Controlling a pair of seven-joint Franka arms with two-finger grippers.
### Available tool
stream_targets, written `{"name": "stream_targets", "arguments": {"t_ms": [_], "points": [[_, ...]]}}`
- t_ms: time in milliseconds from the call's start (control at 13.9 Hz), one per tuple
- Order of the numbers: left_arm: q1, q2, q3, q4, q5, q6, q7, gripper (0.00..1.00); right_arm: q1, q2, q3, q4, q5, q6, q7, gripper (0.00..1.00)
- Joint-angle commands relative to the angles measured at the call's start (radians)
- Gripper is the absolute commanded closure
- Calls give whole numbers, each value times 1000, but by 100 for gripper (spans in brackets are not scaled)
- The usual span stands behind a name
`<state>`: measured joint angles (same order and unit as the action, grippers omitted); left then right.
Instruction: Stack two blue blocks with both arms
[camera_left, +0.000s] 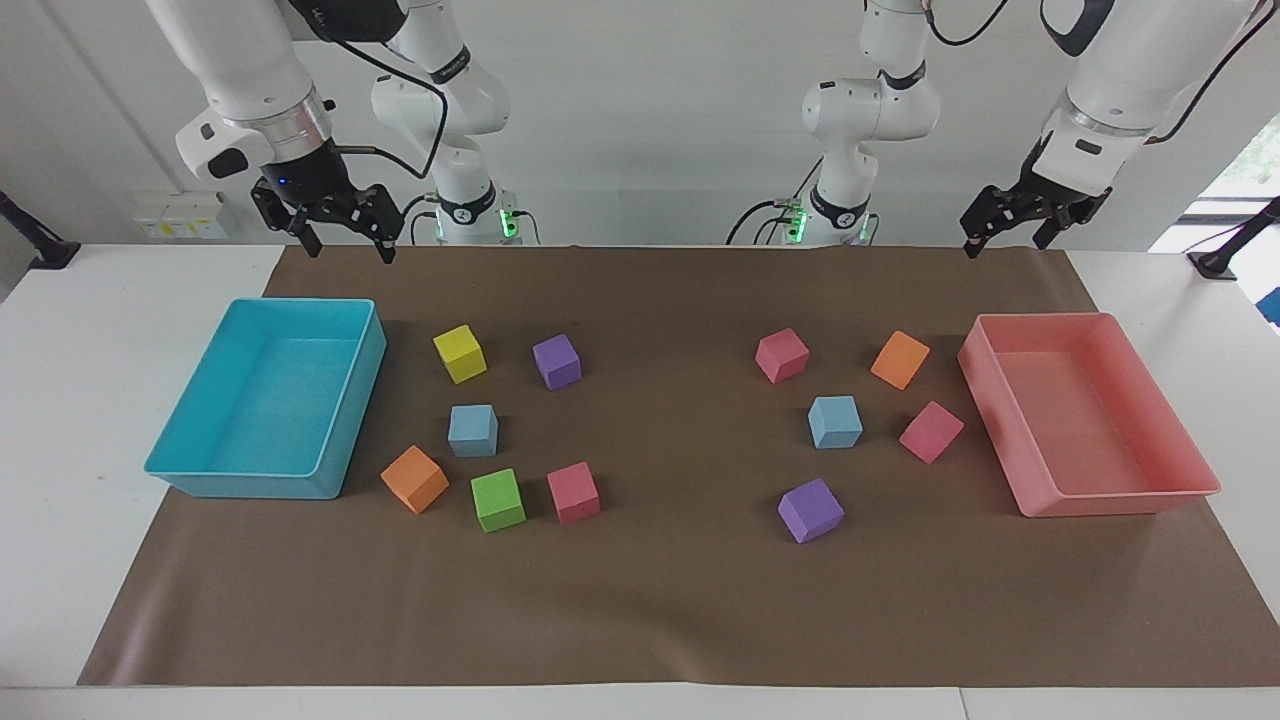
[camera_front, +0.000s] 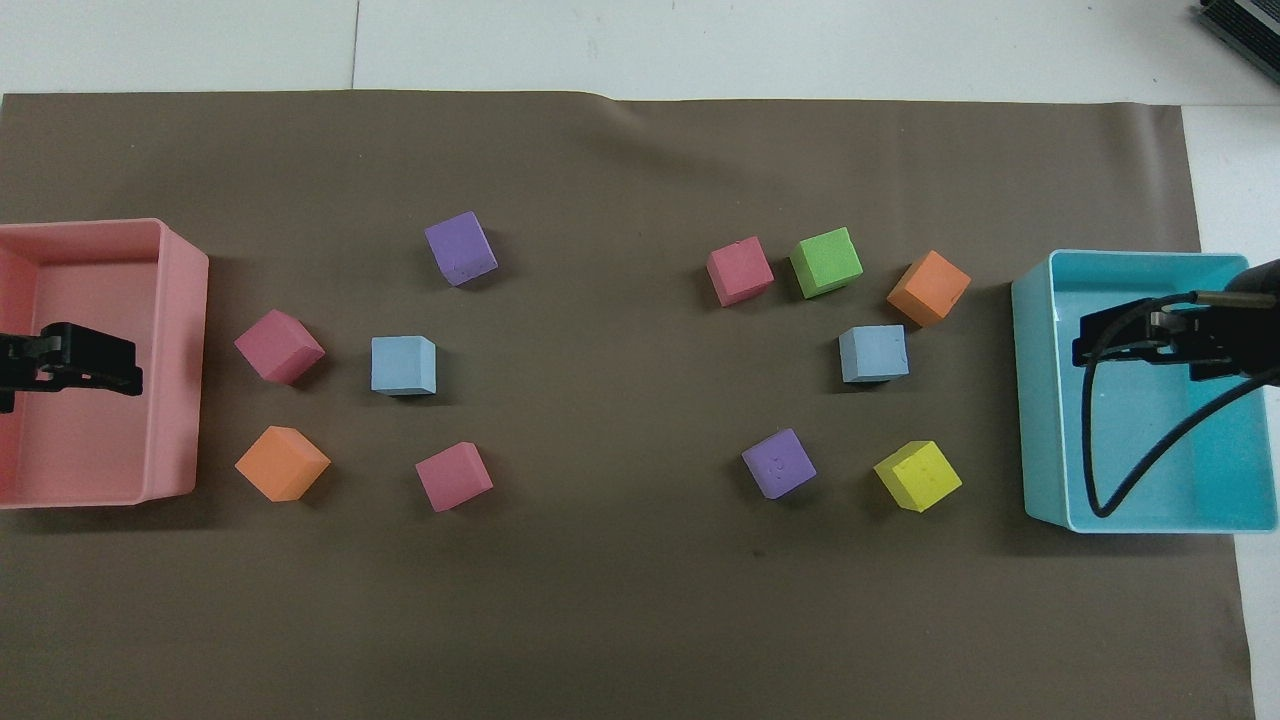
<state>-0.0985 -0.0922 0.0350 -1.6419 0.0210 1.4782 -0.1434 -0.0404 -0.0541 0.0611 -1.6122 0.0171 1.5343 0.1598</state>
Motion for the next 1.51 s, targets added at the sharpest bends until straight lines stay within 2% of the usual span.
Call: {"name": "stream_targets", "arguments": {"t_ms": [0,720,1224,1440], "points": [[14,-8,-9,4,-1,-6,2,0,-3,2,6,8,-8,-3,7,0],[16,-8,-9,4,-3,-6,2,0,-1,36,23,9,-6,35,4,0],[16,-8,-9,4,-3,-6,2,0,1,148,48,-15,-6,199,6,0],[14,-8,-9,4,-3,-6,2,0,28,181,46,-73,-8,276,7,0]]}}
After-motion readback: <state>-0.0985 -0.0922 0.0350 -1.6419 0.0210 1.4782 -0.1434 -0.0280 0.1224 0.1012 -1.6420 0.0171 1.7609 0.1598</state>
